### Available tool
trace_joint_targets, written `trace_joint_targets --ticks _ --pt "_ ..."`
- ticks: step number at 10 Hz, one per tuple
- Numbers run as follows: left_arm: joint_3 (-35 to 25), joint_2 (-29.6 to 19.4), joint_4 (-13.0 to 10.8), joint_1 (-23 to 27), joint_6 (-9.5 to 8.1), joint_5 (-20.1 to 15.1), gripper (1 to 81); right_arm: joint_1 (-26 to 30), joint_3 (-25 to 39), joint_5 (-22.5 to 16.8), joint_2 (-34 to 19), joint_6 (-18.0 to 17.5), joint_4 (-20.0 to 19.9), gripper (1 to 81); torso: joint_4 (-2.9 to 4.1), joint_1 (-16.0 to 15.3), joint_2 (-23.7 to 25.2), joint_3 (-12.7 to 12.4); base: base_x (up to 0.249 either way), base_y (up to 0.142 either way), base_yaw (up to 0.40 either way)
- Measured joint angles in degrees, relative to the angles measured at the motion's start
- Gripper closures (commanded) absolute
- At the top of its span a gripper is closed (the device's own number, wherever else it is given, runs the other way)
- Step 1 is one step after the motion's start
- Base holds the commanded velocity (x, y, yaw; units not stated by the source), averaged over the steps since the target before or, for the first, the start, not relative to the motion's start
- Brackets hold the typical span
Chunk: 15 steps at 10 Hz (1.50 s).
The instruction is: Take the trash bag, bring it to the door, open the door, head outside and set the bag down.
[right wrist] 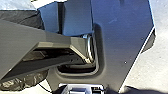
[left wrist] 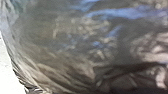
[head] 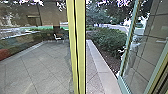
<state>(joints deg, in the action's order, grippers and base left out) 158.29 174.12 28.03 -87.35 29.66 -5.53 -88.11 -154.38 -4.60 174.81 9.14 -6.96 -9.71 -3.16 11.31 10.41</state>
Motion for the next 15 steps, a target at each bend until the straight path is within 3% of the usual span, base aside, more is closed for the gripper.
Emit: trace_joint_targets --ticks 7,15 --pt "0.09 0.3 -0.02 -0.05 0.05 0.06 81.1 -0.15 -0.5 0.2 0.68 -0.16 0.0 1.0 0.0 0.0 0.0 -0.02 0.0 -0.073 0.0" --pt "-0.02 0.48 -0.02 -0.02 0.05 0.17 81.1 -0.8 -1.0 0.22 0.77 -0.17 0.1 1.0 0.0 0.0 0.0 -0.02 0.0 -0.115 0.0"
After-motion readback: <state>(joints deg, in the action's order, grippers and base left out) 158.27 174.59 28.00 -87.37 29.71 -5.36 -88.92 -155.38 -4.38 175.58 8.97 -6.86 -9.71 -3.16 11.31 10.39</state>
